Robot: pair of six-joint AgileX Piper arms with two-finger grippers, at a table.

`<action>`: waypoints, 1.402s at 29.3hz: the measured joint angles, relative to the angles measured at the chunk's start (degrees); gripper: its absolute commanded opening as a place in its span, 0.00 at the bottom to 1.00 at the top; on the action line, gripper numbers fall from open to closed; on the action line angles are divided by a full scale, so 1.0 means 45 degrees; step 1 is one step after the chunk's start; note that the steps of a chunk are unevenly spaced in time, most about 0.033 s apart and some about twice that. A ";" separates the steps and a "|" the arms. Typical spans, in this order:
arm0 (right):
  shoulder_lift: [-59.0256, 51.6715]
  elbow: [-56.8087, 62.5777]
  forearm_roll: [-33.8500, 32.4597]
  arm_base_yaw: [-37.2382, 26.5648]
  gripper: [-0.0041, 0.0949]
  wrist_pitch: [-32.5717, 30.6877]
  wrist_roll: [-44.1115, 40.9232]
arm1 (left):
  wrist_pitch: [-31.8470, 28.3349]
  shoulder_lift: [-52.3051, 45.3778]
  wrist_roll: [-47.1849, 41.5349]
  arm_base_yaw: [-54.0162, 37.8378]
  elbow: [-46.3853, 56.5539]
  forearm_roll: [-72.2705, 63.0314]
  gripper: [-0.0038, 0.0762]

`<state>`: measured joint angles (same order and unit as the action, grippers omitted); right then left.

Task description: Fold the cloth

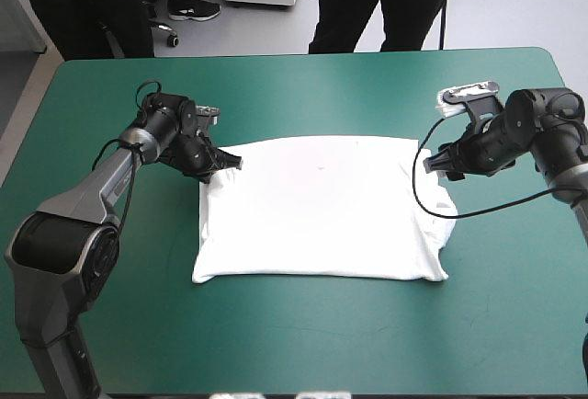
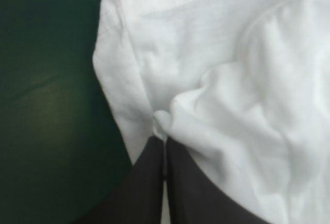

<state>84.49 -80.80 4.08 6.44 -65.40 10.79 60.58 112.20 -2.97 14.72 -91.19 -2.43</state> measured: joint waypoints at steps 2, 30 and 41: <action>0.0000 0.0000 0.0013 0.0000 0.61 -0.0013 0.0000 | 0.0069 0.0000 0.0037 0.0093 -0.0253 -0.0228 0.03; 0.0000 0.0000 -0.0471 0.0000 0.62 -0.0426 0.0107 | 0.1186 -0.1040 0.1094 0.0997 -0.1222 -0.0287 0.78; 0.0000 0.1905 -0.0575 0.0000 0.62 0.0555 -0.0095 | 0.1866 -0.5609 0.1105 0.0997 -0.2057 -0.0401 0.78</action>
<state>84.49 -72.23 1.49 6.44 -62.90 10.36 68.98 86.96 2.00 19.20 -100.45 -4.23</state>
